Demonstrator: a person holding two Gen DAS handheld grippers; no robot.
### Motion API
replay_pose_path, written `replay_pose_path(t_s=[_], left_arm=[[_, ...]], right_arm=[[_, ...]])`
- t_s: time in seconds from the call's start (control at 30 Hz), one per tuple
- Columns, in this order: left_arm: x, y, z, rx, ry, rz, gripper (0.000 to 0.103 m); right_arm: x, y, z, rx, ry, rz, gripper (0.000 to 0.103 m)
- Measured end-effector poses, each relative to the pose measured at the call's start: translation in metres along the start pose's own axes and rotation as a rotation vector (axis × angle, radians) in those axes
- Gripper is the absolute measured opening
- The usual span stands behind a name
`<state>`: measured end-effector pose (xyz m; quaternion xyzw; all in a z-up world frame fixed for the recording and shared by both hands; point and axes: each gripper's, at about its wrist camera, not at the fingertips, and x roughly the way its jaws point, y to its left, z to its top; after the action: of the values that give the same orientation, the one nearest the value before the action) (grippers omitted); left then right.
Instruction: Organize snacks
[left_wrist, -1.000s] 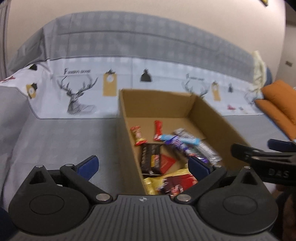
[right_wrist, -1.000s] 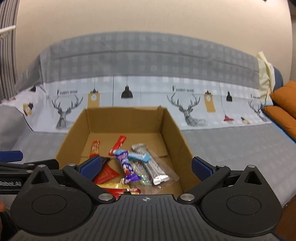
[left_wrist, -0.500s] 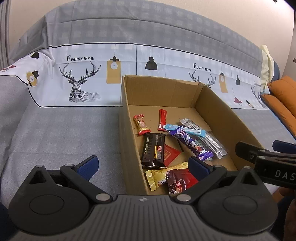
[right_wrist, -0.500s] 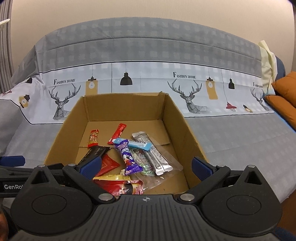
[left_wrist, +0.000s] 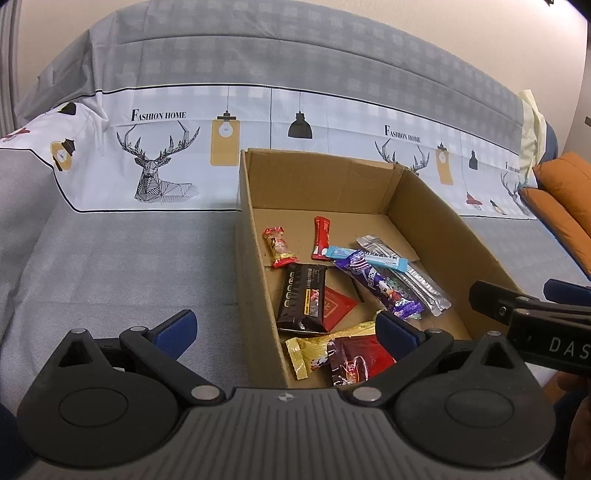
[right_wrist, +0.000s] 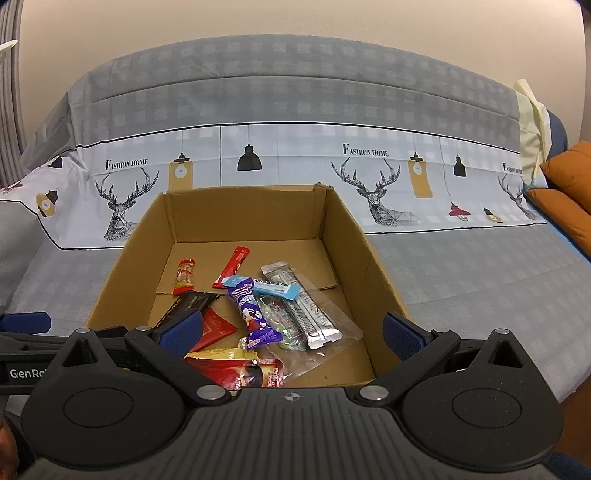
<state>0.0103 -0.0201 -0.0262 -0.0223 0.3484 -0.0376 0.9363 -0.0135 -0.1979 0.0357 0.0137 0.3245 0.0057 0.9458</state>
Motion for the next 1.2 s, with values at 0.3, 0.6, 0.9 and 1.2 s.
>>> replay_pose_path(t_s=[0.3,0.6,0.9,1.2], left_arm=[[0.0014,-0.0017,-0.0005,-0.005,0.006,-0.003,0.103],[0.0019,-0.0023,-0.0007,-0.006,0.008,-0.004,0.103],[0.0021,-0.0026,-0.0006,-0.002,0.006,-0.003,0.103],[0.0024,-0.0028,-0.0011,0.003,0.004,-0.001,0.103]], right_arm=[[-0.0005,-0.0011,0.0005,0.001,0.0,0.0,0.103],[-0.0011,-0.0023,0.001,0.004,0.001,-0.003,0.103],[-0.0011,-0.0027,0.0009,0.004,0.001,-0.003,0.103],[-0.0012,-0.0029,0.0006,0.005,0.001,-0.005,0.103]])
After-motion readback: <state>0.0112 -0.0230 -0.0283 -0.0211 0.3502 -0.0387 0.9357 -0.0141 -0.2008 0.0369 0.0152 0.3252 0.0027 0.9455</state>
